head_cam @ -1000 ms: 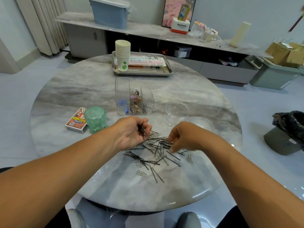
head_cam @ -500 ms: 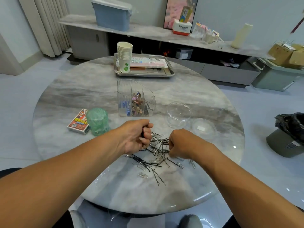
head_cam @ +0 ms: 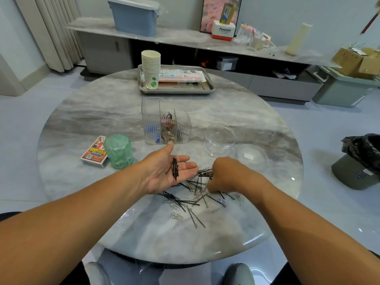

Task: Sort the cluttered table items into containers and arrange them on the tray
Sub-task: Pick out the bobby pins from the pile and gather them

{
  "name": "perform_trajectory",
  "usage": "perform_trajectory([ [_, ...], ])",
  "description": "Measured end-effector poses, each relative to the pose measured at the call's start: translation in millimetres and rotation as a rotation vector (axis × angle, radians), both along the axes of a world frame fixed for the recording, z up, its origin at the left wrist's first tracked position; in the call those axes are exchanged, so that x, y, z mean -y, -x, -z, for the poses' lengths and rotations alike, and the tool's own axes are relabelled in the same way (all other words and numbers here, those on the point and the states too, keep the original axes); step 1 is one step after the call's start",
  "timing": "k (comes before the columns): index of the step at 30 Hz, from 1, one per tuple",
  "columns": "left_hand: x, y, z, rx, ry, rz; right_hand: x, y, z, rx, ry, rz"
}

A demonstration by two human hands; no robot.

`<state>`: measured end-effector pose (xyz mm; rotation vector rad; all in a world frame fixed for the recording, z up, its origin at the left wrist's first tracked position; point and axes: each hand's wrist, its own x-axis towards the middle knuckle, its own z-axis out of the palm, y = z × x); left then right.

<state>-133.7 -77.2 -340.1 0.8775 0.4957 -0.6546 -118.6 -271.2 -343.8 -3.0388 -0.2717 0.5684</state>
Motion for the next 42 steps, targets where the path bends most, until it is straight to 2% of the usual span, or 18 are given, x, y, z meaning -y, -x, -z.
perform_trajectory([
  [2,-2,-1,0,0.004,-0.003,0.018,6,-7,-9,-0.040,-0.179,0.118],
  [6,-2,-1,-1,0.009,-0.009,0.041,0,-5,-24,-0.170,-0.739,0.310],
  [9,3,2,-3,0.014,0.014,0.120,-16,4,-24,-0.242,-0.919,0.352],
  [17,4,5,-6,0.037,0.000,0.156,-22,5,-24,-0.254,-0.919,0.348],
  [19,4,4,-6,0.034,-0.038,0.137,-14,-2,-26,-0.193,-0.897,0.357],
  [22,3,1,-5,0.046,-0.146,0.126,7,-13,-30,-0.077,-0.690,0.238],
  [26,-1,-5,-1,0.047,-0.231,0.072,17,-10,-23,-0.285,-0.378,0.033],
  [29,-1,-8,-2,0.056,-0.226,0.021,6,-1,-8,-0.297,-0.290,-0.102],
  [34,-2,-11,-1,0.056,-0.211,-0.067,-3,1,-2,-0.250,-0.269,-0.177],
  [38,-5,-12,2,0.050,-0.237,-0.085,1,-2,-5,-0.283,-0.292,-0.143],
  [42,-11,-14,7,0.051,-0.247,-0.118,0,-4,-4,-0.186,-0.282,-0.151],
])
